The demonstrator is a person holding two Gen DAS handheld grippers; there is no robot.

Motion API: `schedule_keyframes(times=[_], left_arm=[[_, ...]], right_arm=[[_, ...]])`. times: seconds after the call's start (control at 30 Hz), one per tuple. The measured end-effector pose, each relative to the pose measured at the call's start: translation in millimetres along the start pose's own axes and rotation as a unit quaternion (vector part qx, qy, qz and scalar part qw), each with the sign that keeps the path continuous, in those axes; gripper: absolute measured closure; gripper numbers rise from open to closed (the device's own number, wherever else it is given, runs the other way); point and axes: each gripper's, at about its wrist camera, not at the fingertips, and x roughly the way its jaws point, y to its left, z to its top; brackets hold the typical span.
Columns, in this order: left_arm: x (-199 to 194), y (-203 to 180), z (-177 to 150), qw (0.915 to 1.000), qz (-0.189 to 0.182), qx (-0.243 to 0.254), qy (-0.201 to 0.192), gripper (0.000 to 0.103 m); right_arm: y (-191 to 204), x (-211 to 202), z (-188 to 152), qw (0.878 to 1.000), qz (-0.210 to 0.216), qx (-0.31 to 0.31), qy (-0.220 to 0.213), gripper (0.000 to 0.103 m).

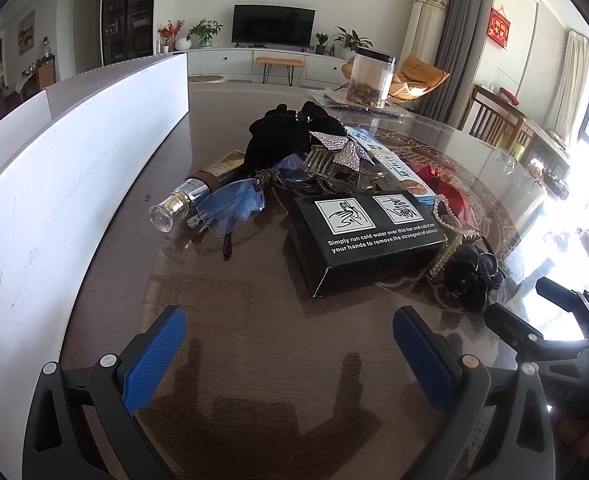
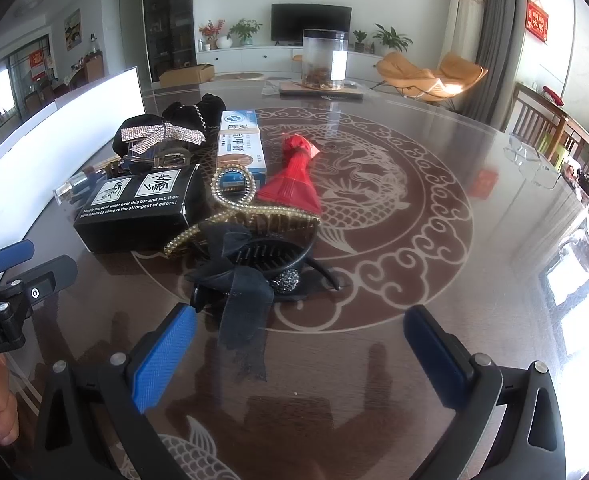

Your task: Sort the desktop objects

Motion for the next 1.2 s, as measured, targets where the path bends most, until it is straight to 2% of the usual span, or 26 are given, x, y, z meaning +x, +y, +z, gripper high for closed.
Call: schedule_keyframes(times=[1.2], left_arm=[[5.8,6.0,0.0,0.9997,-0.010,-0.015,0.018,0.000]], right_arm=[[-3.1,0.2,0.1,1.000,0.002,0.006,0.001,0.000]])
